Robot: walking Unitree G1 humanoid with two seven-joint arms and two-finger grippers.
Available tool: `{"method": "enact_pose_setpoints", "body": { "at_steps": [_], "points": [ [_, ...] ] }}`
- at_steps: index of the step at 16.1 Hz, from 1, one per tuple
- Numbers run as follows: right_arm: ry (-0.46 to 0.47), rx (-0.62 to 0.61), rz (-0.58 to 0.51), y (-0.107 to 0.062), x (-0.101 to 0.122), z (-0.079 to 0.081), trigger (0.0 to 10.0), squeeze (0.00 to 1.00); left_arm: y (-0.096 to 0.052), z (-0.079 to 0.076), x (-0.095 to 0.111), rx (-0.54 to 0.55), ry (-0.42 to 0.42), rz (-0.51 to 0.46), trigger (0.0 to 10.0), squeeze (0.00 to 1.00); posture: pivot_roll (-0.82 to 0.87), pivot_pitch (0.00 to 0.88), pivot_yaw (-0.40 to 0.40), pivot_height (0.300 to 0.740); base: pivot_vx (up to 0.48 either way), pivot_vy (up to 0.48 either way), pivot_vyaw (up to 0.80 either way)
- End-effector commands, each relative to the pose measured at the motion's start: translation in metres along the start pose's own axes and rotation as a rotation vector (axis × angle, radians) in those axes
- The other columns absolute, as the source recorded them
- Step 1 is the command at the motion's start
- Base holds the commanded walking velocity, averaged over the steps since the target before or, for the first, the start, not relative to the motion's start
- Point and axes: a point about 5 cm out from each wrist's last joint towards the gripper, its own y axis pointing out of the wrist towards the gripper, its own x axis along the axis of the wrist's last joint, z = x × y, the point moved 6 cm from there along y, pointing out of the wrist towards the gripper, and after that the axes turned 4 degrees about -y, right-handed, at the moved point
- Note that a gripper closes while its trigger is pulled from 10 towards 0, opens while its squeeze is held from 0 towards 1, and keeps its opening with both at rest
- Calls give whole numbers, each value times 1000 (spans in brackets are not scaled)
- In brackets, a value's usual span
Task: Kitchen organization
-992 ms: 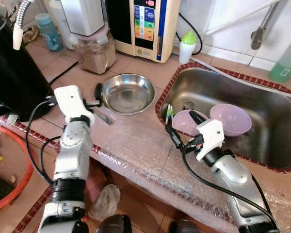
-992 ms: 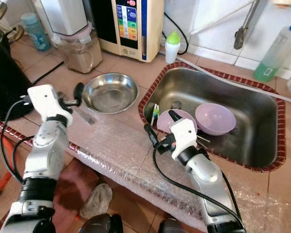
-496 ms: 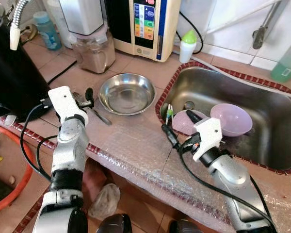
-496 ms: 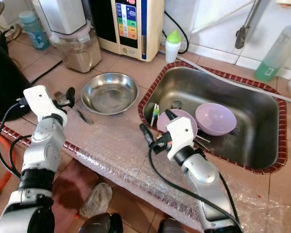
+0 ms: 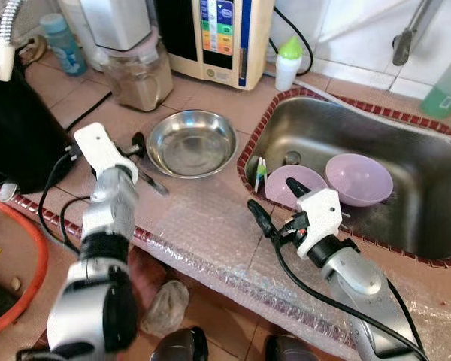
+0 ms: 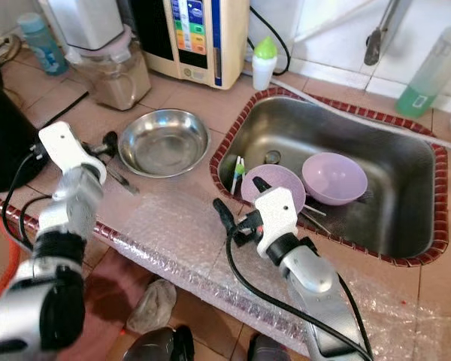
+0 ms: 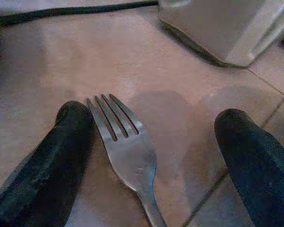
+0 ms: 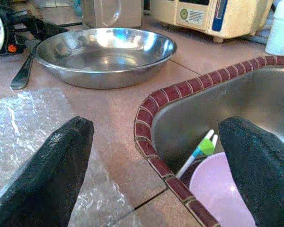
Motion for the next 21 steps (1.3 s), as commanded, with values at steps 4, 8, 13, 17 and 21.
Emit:
{"method": "enact_pose_setpoints", "body": {
  "at_steps": [4, 8, 13, 17, 21],
  "points": [
    [89, 189, -55, -5, 19, 30, 10000, 0, 2, 1, -27, -10, -18, 138, 0, 0, -131, 159, 97, 740, 0, 0, 0],
    [147, 258, -89, -5, 30, 36, 10000, 0, 1, 3, -33, -11, -8, 160, 0, 0, -125, 155, 95, 740, 0, 0, 0],
    [215, 246, -151, 8, 53, 26, 10000, 0, 0, 10, -42, 1, -49, 176, 0, 0, -113, 131, 79, 740, 0, 0, 0],
    [301, 392, -152, 6, 63, 35, 10000, 0, 0, 9, -43, -23, -60, 179, 0, 0, -106, 120, 72, 740, 0, 0, 0],
    [248, 397, -69, 5, 41, 34, 10000, 0, -1, 7, -40, -42, -61, 156, 0, 0, -102, 116, 74, 740, 0, 0, 0]
  ]
}}
